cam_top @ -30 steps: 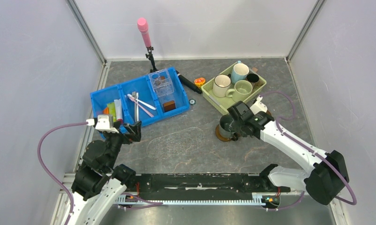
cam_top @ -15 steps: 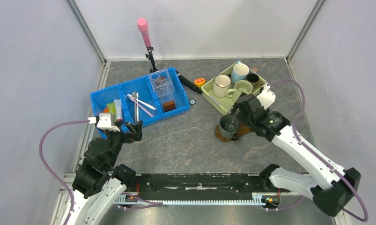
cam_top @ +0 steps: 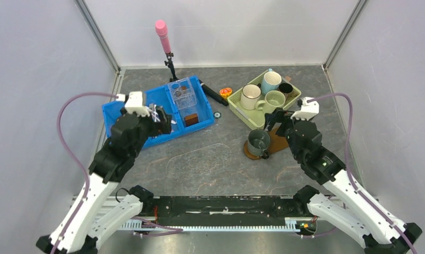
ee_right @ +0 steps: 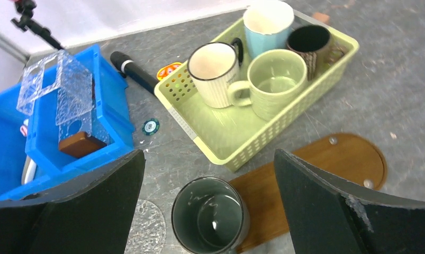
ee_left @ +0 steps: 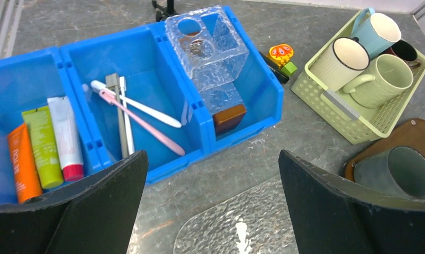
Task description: Prepare toiletry sets of a toothbrush and toothpaste on the tray
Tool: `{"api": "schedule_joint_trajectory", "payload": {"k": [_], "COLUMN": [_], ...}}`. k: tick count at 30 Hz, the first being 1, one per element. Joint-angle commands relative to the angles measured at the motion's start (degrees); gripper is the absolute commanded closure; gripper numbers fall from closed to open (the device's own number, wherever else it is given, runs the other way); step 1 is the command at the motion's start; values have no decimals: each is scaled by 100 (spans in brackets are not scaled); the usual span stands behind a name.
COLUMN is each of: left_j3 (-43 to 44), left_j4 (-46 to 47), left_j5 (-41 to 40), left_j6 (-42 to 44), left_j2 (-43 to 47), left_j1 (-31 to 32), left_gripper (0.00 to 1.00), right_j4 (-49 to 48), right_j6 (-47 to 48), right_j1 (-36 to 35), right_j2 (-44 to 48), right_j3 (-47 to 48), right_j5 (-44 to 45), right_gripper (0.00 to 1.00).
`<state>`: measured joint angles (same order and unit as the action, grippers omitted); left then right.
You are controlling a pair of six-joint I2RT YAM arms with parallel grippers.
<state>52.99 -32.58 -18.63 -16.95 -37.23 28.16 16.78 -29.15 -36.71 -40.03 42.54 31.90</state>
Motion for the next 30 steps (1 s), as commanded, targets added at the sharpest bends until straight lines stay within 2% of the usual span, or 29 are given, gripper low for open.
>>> {"api": "schedule_joint_trajectory", "payload": {"k": [1, 5, 11, 15, 21, 30], "left_j3": [757, 1527, 2673, 3578, 4598, 5664], "left_j4": [278, 93, -186, -408, -822, -1309], "left_j5": [241, 334, 97, 119, 1205, 2144], "left_j6": [-110, -168, -483, 71, 1203, 2512], "left_j2": [-1041, -2237, -3860, -4874, -5865, -7236], "left_j1": [14, 5, -36, -169, -838, -1534], "left_gripper": [0, 0, 3, 3, 6, 11], "right_j4": [-804, -463, -434, -427, -230, 30], "right_j6": [1291, 1389, 1373, 1322, 1344, 1434], "right_j1": [-20, -20, -23, -20, -25, -20], "right_j2": [-315, -643, -715, -611, -343, -196], "right_j3": [145, 409, 302, 157, 37, 80], "right_j5": [-768, -966, -1098, -1151, -1055, -844], "right_gripper": [2, 2, 2, 2, 2, 2]}}
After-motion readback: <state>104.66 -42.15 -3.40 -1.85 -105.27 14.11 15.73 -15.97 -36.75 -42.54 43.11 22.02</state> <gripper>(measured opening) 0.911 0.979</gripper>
